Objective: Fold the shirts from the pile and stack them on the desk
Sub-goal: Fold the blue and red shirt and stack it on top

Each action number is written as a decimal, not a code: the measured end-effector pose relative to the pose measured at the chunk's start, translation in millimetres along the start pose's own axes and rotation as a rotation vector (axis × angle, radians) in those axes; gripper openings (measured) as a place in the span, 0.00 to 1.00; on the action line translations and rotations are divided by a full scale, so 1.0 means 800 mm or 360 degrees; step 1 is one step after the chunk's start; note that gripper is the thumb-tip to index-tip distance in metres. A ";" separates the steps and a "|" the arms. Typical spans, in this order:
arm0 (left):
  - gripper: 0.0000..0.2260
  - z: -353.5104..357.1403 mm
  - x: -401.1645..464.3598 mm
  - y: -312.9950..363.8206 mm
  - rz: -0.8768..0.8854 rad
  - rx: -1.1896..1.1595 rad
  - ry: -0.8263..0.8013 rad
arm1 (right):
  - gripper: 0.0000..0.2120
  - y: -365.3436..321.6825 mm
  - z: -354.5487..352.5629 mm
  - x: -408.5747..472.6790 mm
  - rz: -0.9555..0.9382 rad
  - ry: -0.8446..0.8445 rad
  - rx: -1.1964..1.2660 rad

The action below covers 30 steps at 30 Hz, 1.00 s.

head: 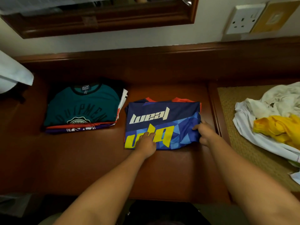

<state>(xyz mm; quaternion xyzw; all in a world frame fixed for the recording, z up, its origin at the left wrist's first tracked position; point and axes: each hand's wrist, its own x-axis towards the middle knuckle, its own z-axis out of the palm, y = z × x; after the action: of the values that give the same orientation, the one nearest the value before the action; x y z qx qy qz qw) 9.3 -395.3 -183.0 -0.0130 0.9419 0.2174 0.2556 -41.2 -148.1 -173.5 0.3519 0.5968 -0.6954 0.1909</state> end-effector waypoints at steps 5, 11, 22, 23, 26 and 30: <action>0.18 -0.004 0.009 -0.016 0.0030 0.0021 -0.0110 | 0.32 -0.015 0.021 -0.015 -0.0154 -0.0144 0.0056; 0.08 -0.062 0.022 0.040 -0.0309 -0.1175 -0.0165 | 0.37 -0.034 0.080 -0.067 -0.0504 -0.0267 -0.0187; 0.11 -0.095 0.069 0.039 -0.0485 -0.1848 0.0158 | 0.29 0.011 0.150 -0.094 -0.0310 -0.0577 0.0043; 0.10 -0.093 0.075 0.034 -0.0511 -0.1796 0.0198 | 0.26 0.015 0.144 -0.095 -0.0296 -0.0533 0.0116; 0.02 -0.100 0.071 0.045 -0.0466 -0.1767 0.0208 | 0.22 0.027 0.119 -0.088 -0.0257 -0.0305 0.0113; 0.05 -0.118 0.047 0.074 -0.0300 -0.1678 0.0230 | 0.20 0.035 0.092 -0.077 -0.0194 -0.0127 0.0057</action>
<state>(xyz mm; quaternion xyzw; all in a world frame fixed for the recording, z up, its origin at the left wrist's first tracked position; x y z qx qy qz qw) -76.5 -377.9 -104.2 -0.2388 0.7150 0.6354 0.1675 0.5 -234.6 -145.6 0.2902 0.5965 -0.7298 0.1655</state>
